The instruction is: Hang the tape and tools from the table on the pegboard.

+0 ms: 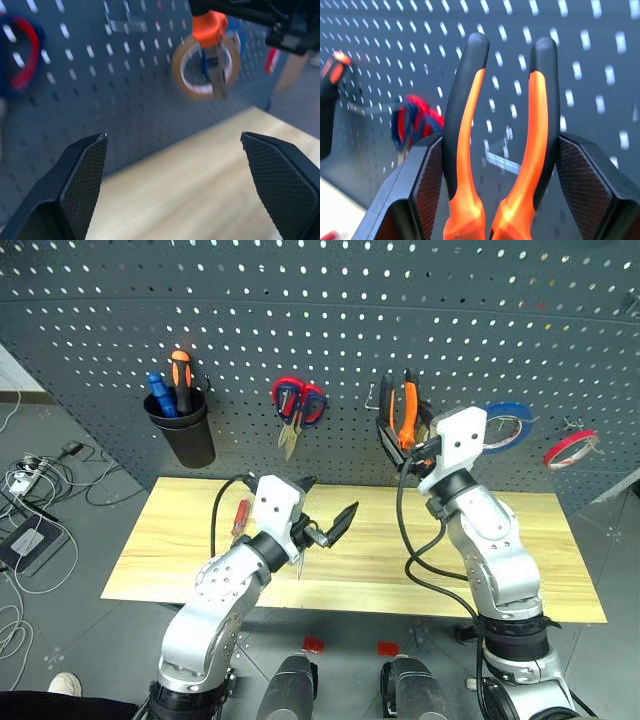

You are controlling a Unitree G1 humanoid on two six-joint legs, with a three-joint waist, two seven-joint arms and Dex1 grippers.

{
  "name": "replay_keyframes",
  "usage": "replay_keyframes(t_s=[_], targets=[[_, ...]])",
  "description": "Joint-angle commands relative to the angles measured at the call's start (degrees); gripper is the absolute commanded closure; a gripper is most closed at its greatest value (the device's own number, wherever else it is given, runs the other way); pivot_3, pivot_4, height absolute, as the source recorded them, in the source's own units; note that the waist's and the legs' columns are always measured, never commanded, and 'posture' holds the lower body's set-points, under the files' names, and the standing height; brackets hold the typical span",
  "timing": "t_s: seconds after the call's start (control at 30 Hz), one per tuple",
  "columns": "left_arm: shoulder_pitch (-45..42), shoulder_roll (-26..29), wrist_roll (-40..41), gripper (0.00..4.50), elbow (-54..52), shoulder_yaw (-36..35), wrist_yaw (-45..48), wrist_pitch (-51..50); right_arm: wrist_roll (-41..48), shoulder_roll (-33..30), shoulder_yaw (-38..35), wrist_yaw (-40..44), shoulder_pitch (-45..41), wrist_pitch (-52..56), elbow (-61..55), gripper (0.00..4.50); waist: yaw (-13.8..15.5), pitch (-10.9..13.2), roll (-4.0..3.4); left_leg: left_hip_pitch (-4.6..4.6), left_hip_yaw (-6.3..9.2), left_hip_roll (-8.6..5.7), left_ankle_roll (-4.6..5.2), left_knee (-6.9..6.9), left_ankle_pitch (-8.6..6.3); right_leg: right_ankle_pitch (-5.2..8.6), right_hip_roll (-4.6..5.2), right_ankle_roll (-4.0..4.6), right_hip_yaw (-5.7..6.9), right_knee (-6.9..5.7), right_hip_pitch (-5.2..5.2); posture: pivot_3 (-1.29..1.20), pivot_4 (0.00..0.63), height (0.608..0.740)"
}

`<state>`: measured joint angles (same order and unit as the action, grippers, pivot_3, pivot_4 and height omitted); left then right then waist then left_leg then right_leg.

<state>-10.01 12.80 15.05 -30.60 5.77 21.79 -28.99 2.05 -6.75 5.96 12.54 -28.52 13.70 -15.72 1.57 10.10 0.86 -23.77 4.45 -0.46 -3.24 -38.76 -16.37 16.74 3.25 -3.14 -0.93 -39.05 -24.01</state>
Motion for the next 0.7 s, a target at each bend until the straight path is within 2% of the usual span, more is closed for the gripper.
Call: replay_keyframes(t_s=[0.03,0.37,0.7], targets=[[-2.6,-1.4,-1.2,0.0,1.9,0.1,-1.6,3.3,-2.2,1.2,-0.4,-2.2,-5.7,-8.2,2.7,1.45,0.0,-0.6,-0.01,0.01,0.0,0.0,0.0,0.01,0.0,0.0,-0.01,0.0,0.0,0.01,0.01,0.17,0.082,0.74],[-11.2,-2.8,-3.3,0.0,11.6,-1.9,-3.5,9.4,-6.0,2.8,-1.7,-8.1,-16.7,-21.2,19.7,1.45,-0.2,-1.2,0.07,0.02,-0.03,0.01,-0.01,0.02,0.0,0.0,-0.02,0.0,-0.01,0.01,-0.03,0.15,0.114,0.74],[-17.5,-2.9,-4.1,0.0,19.1,-3.4,-4.3,12.3,-7.5,5.3,-2.3,-12.7,-22.5,-30.0,33.6,1.45,-0.2,-1.2,0.07,0.02,-0.02,0.01,0.0,0.01,0.0,0.0,-0.02,0.0,-0.01,-0.01,-0.03,0.17,0.156,0.74]])
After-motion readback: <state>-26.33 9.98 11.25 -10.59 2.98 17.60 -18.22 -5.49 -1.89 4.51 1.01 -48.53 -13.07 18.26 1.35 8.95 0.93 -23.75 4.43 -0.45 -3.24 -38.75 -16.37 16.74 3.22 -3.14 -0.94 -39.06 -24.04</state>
